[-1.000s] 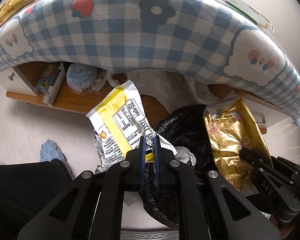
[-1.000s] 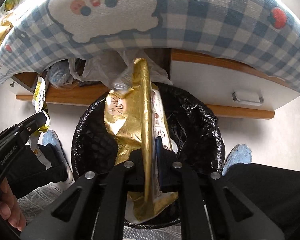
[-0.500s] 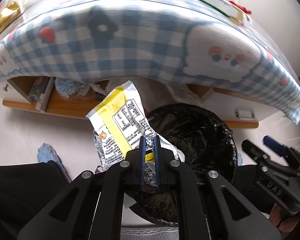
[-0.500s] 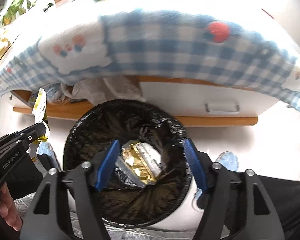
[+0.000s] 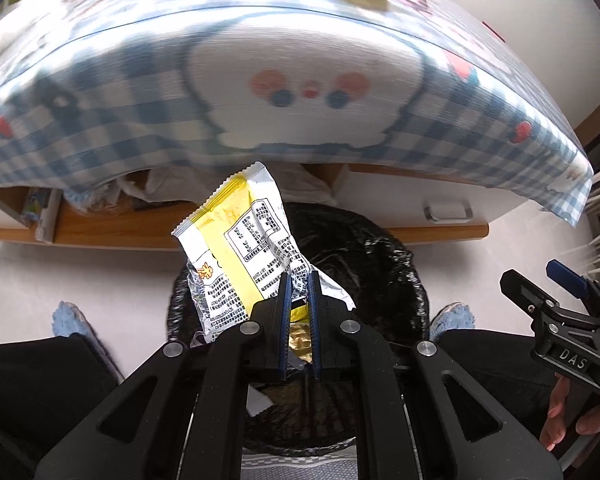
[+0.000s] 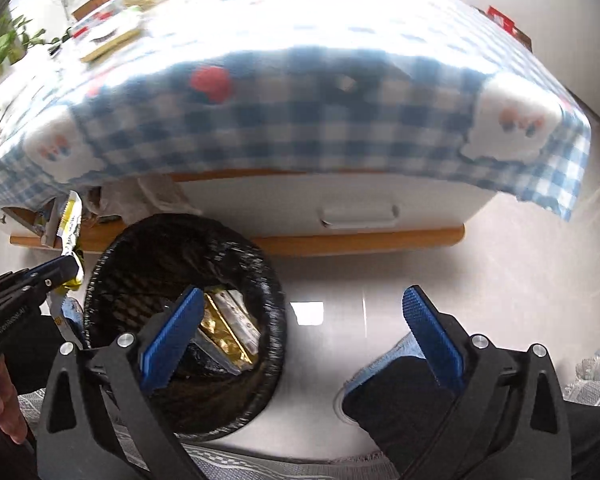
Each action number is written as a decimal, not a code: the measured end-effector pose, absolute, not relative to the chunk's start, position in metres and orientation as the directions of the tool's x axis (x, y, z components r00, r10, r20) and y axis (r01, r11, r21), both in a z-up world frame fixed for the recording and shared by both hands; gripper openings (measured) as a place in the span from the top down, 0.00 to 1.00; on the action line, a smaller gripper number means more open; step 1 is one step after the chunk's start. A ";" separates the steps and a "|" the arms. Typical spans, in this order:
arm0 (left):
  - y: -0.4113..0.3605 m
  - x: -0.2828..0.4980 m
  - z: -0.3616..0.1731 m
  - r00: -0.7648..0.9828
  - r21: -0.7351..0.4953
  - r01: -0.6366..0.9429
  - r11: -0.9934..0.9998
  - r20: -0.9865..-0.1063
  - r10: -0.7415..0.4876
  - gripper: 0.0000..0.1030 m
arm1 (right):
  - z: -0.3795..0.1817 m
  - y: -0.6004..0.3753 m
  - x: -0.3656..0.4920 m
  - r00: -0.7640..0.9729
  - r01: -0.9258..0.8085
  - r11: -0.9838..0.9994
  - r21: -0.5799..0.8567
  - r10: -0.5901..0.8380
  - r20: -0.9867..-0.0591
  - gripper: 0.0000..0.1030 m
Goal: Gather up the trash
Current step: 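Open the left tool over the bin to drop the yellow snack wrapper, then raise both tools from the bin back over the table, then grasp the Acarbose Tablets box with the left tool while the right tool grasps the red tinsel, then carry the tablets box in the left tool and red tinsel in the right tool to the bin, then open the left tool to drop the tablets box into the bin, then lower the right tool into the bin and release the red tinsel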
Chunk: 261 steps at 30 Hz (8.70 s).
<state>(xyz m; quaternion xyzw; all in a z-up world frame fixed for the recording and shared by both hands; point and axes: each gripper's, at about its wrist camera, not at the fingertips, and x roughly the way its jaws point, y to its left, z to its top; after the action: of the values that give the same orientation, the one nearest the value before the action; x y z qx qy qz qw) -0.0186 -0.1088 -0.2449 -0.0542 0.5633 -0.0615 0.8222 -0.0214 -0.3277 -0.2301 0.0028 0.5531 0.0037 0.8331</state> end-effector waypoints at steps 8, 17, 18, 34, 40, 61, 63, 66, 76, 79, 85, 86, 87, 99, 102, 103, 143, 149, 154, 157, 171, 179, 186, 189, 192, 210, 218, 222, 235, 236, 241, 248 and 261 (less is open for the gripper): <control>-0.138 -0.010 -0.264 0.333 -0.143 0.069 0.987 -0.929 -0.158 0.93 | -0.254 -0.359 -0.019 0.351 0.053 0.998 0.046 0.025 -0.936 0.08; -0.160 -0.009 -0.278 0.318 -0.135 0.123 0.983 -0.933 -0.168 0.92 | -0.257 -0.371 -0.019 0.343 0.078 0.996 0.047 0.018 -0.939 0.08; -0.161 -0.010 -0.279 0.319 -0.134 0.126 0.983 -0.933 -0.168 0.91 | -0.256 -0.371 -0.019 0.343 0.075 0.996 0.042 0.014 -0.939 0.08; -0.152 -0.016 -0.267 0.355 -0.114 0.102 0.988 -0.924 -0.143 0.43 | -0.254 -0.355 -0.017 0.357 0.050 0.998 0.032 0.013 -0.934 0.08; -0.142 -0.019 -0.250 0.387 -0.102 0.082 0.991 -0.913 -0.127 0.29 | -0.240 -0.348 -0.019 0.387 0.033 0.999 0.025 0.010 -0.922 0.08; -0.093 -0.037 -0.168 0.481 -0.120 0.002 0.993 -0.870 -0.106 0.06 | -0.160 -0.304 -0.032 0.518 -0.045 0.999 0.017 0.038 -0.855 0.08; -0.090 -0.036 -0.158 0.492 -0.121 0.000 0.993 -0.864 -0.106 0.06 | -0.151 -0.302 -0.030 0.530 -0.042 0.999 0.023 0.042 -0.847 0.08; -0.087 -0.035 -0.144 0.510 -0.120 -0.003 0.993 -0.854 -0.102 0.06 | -0.135 -0.300 -0.025 0.553 -0.046 0.999 0.020 0.042 -0.832 0.08; -0.090 -0.004 -0.109 0.536 -0.127 -0.020 0.992 -0.838 -0.097 0.06 | -0.098 -0.308 0.011 0.602 -0.059 0.998 -0.004 0.032 -0.798 0.08; -0.091 0.013 -0.104 0.534 -0.132 -0.022 0.991 -0.840 -0.100 0.06 | -0.092 -0.308 0.035 0.611 -0.066 0.998 -0.018 0.026 -0.791 0.08; -0.095 0.057 -0.101 0.524 -0.146 -0.044 0.988 -0.846 -0.102 0.06 | -0.084 -0.306 0.090 0.625 -0.085 0.996 -0.025 0.034 -0.780 0.08; -0.096 0.065 -0.101 0.521 -0.148 -0.046 0.988 -0.847 -0.103 0.06 | -0.083 -0.306 0.101 0.627 -0.086 0.996 -0.026 0.034 -0.778 0.08; -0.097 0.073 -0.102 0.519 -0.149 -0.049 0.988 -0.849 -0.102 0.06 | -0.083 -0.305 0.110 0.629 -0.088 0.996 -0.025 0.036 -0.777 0.08; -0.110 0.153 -0.126 0.463 -0.130 -0.085 0.988 -0.883 -0.076 0.06 | -0.102 -0.296 0.231 0.619 -0.113 0.994 -0.010 0.062 -0.783 0.09; -0.112 0.166 -0.137 0.439 -0.126 -0.094 0.988 -0.896 -0.072 0.07 | -0.109 -0.290 0.257 0.607 -0.126 0.992 -0.024 0.058 -0.792 0.12; -0.113 0.170 -0.141 0.431 -0.127 -0.094 0.987 -0.899 -0.075 0.07 | -0.113 -0.289 0.264 0.600 -0.132 0.991 -0.032 0.054 -0.798 0.13; -0.130 0.173 -0.142 0.435 -0.133 -0.021 0.991 -0.894 -0.111 0.34 | -0.132 -0.291 0.295 0.540 -0.130 0.991 0.020 0.088 -0.837 0.80; -0.130 0.163 -0.135 0.444 -0.132 -0.007 0.991 -0.889 -0.115 0.34 | -0.116 -0.300 0.268 0.560 -0.110 0.994 0.017 0.076 -0.825 0.80; -0.127 0.153 -0.123 0.457 -0.129 -0.001 0.992 -0.882 -0.114 0.34 | -0.107 -0.308 0.245 0.561 -0.090 0.996 0.016 0.063 -0.825 0.80; -0.126 0.145 -0.114 0.466 -0.126 0.002 0.992 -0.877 -0.112 0.34 | -0.102 -0.311 0.230 0.557 -0.083 0.996 0.021 0.064 -0.828 0.80; -0.117 0.088 -0.080 0.504 -0.124 0.013 0.992 -0.856 -0.114 0.34 | -0.064 -0.313 0.142 0.578 -0.076 0.997 0.013 0.055 -0.814 0.80; -0.113 0.050 -0.072 0.512 -0.125 0.020 0.992 -0.851 -0.117 0.34 | -0.058 -0.316 0.089 0.575 -0.064 0.998 0.020 0.053 -0.816 0.80; -0.114 0.018 -0.072 0.517 -0.129 0.033 0.991 -0.846 -0.128 0.34 | -0.060 -0.317 0.044 0.572 -0.060 0.997 0.037 0.065 -0.818 0.80; -0.116 0.007 -0.078 0.514 -0.130 0.041 0.991 -0.847 -0.132 0.34 | -0.064 -0.316 0.027 0.568 -0.056 0.998 0.035 0.061 -0.821 0.80; -0.118 -0.003 -0.085 0.508 -0.126 0.048 0.991 -0.851 -0.133 0.34 | -0.071 -0.318 0.012 0.558 -0.044 0.998 0.050 0.066 -0.827 0.80; -0.107 -0.028 -0.149 0.453 -0.137 0.050 0.989 -0.880 -0.145 0.34 | -0.150 -0.305 -0.027 0.463 -0.028 1.000 0.005 0.017 -0.886 0.80; -0.100 -0.019 -0.192 0.407 -0.141 0.037 0.989 -0.902 -0.143 0.34 | -0.183 -0.302 -0.020 0.416 -0.027 1.000 0.005 0.016 -0.909 0.80; -0.101 -0.013 -0.213 0.387 -0.143 0.037 0.989 -0.910 -0.146 0.34 | -0.200 -0.302 -0.016 0.388 -0.021 1.000 0.014 0.021 -0.921 0.80; -0.128 -0.003 -0.261 0.335 -0.135 0.076 0.988 -0.930 -0.153 0.34 | -0.236 -0.319 -0.010 0.328 0.042 0.999 0.028 0.013 -0.945 0.80; -0.130 -0.003 -0.261 0.338 -0.133 0.081 0.988 -0.929 -0.153 0.34 | -0.237 -0.319 -0.009 0.326 0.045 0.999 0.031 0.015 -0.945 0.80; -0.134 -0.004 -0.261 0.351 -0.126 0.093 0.988 -0.924 -0.151 0.32 | -0.240 -0.318 -0.007 0.326 0.044 0.998 0.033 0.017 -0.945 0.80; -0.128 -0.009 -0.259 0.363 -0.109 0.085 0.990 -0.922 -0.132 0.20 | -0.237 -0.313 -0.007 0.337 0.040 0.998 0.044 0.029 -0.941 0.80; -0.085 -0.023 -0.235 0.410 -0.087 0.009 0.996 -0.908 -0.083 0.06 | -0.218 -0.290 -0.016 0.380 -0.010 0.997 0.072 0.070 -0.922 0.80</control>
<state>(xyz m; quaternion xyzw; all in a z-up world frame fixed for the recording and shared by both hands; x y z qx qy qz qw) -0.0234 -0.0852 -0.2349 -0.0340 0.5426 -0.0276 0.8389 -0.0158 -0.2897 -0.2177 0.0271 0.5564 0.0242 0.8301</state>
